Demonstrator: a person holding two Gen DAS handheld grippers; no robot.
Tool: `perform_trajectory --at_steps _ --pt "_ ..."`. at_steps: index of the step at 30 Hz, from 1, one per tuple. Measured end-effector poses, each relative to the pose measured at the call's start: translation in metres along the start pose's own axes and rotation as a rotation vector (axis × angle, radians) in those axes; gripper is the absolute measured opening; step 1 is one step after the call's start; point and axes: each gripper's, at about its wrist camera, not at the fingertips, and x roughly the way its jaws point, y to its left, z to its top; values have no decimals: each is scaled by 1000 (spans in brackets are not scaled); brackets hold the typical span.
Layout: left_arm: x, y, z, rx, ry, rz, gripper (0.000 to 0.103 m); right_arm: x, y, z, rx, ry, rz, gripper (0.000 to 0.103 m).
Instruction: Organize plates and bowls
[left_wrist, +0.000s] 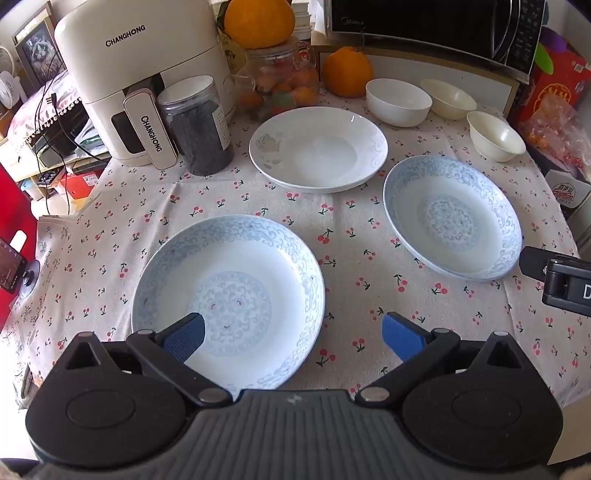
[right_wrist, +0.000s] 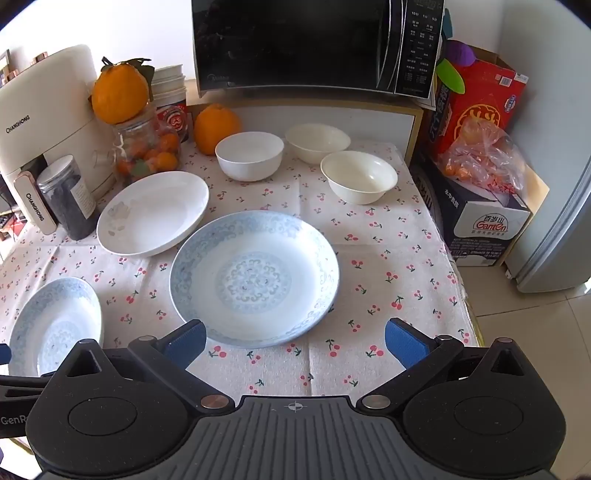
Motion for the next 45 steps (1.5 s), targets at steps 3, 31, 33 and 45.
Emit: perform_trajectory --at_steps 3,31,33,45 --pt "2 2 3 -12 9 -5 102 0 0 1 -7 0 -6 103" --pt "-5 3 3 3 -30 11 103 4 1 -2 7 25 4 103" --pt "-5 3 3 5 -33 10 102 5 0 -2 10 29 4 103" --pt "-3 5 2 1 -36 9 103 8 2 -2 14 43 2 103"
